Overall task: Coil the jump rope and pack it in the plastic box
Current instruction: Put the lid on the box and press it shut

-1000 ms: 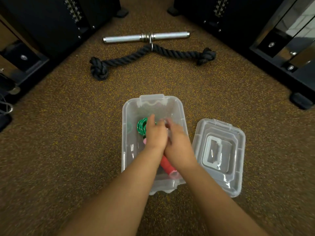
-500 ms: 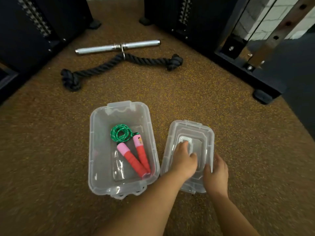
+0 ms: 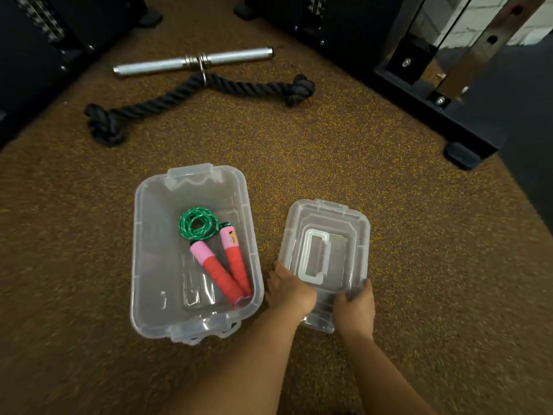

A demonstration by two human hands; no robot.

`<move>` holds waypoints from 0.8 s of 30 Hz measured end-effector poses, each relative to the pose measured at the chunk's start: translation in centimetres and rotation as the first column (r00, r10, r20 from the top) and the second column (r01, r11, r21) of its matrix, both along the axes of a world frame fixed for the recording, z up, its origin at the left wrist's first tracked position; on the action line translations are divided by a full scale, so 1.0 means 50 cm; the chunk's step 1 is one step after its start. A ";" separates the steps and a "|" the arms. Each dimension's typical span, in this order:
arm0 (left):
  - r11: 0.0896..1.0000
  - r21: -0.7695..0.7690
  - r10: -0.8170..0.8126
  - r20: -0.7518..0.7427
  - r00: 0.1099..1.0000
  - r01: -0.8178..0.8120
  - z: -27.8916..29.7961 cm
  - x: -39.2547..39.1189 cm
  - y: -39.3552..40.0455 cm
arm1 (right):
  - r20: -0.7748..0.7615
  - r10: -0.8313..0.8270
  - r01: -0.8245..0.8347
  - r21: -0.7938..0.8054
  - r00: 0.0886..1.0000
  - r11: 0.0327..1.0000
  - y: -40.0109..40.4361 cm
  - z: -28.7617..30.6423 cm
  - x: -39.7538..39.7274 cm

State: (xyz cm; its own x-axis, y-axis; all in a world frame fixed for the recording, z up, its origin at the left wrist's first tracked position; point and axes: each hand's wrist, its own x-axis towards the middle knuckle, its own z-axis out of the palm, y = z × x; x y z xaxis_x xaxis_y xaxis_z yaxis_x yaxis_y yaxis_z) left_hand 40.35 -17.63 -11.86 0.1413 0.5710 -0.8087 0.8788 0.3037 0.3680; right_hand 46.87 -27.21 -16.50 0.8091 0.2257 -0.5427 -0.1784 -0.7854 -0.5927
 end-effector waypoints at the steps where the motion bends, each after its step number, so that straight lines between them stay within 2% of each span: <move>1: 1.000 -0.010 0.007 0.000 1.000 -0.007 0.005 0.001 0.003 | 0.008 -0.022 0.022 0.004 1.000 1.000 0.006 0.008 -0.001; 5: 1.000 -0.021 0.017 -0.034 0.999 -0.017 0.032 0.012 0.012 | 0.101 -0.118 0.123 -0.040 0.988 0.992 0.018 0.039 0.021; 9: 1.000 0.022 0.005 -0.082 0.997 -0.003 0.075 0.032 0.019 | 0.119 -0.219 0.221 -0.009 0.969 0.975 0.027 0.071 0.057; 13: 0.993 0.114 -0.023 0.002 1.000 0.023 0.138 0.053 0.025 | 0.174 -0.312 0.291 0.137 0.934 0.947 0.046 0.120 0.085; 17: 0.954 0.300 -0.063 0.160 0.985 0.012 0.230 0.060 0.045 | 0.150 -0.432 0.352 0.377 0.889 0.857 0.080 0.195 0.090; 20: 0.883 0.467 -0.074 0.244 0.967 -0.050 0.286 0.012 0.084 | 0.153 -0.376 0.268 0.467 0.914 0.842 0.121 0.257 0.060; 24: 0.801 0.547 0.105 0.272 0.957 -0.244 0.306 -0.116 0.132 | 0.229 -0.128 0.003 0.479 0.965 0.878 0.180 0.320 -0.027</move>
State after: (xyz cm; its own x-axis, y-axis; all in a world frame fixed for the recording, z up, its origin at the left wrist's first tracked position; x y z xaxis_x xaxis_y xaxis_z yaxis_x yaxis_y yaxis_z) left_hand 34.58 -11.02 3.43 0.1257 0.9491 -0.2889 0.7077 0.1183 0.6965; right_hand 45.50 -18.22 -0.49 0.9238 0.3450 -0.1660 -0.0186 -0.3925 -0.9195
